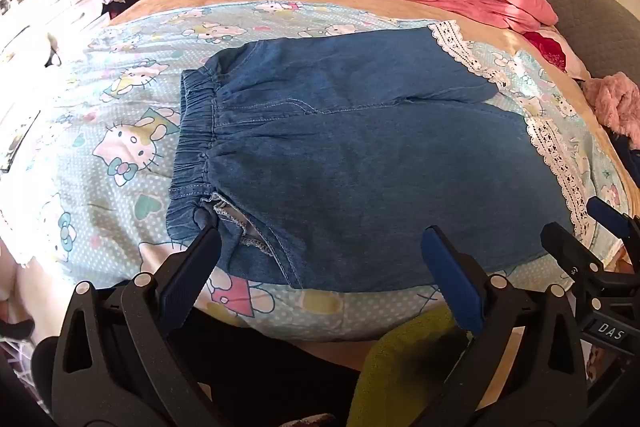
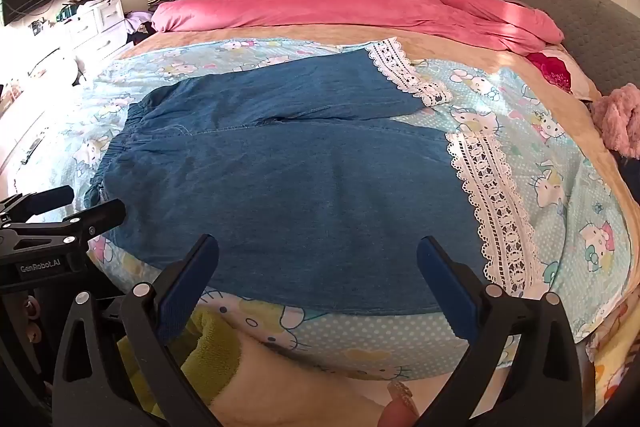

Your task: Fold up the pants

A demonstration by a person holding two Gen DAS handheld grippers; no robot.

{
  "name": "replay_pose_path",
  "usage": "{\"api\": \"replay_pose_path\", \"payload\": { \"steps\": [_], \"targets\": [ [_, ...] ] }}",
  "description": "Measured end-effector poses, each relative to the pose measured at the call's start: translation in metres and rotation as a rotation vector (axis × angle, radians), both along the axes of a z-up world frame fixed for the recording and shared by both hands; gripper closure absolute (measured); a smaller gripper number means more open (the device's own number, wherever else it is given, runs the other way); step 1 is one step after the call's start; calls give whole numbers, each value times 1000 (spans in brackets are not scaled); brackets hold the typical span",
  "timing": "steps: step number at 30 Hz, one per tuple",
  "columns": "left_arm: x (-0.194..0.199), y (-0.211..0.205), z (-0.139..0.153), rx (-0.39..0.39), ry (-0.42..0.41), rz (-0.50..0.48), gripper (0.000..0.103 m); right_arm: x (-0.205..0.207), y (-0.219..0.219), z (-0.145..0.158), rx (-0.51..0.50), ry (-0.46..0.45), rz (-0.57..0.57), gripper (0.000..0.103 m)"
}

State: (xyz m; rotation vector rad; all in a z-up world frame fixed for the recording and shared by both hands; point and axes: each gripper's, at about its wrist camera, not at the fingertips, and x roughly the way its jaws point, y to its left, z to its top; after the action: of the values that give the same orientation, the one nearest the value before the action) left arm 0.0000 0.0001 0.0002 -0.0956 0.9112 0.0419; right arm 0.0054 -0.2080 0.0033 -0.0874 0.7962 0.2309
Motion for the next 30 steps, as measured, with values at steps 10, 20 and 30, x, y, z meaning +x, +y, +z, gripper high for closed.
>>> {"api": "replay_pose_path", "payload": {
  "steps": [10,20,30],
  "targets": [
    [0,0,0,8,-4,3,9,0,2,1,-6,-1,2,4],
    [-1,4,3,7,-4,4,9,1,3,1,-4,-1,9,4],
    [1,3,-1,16,-3,10,9,4,7,1,-6,0,17,4]
  ]
}}
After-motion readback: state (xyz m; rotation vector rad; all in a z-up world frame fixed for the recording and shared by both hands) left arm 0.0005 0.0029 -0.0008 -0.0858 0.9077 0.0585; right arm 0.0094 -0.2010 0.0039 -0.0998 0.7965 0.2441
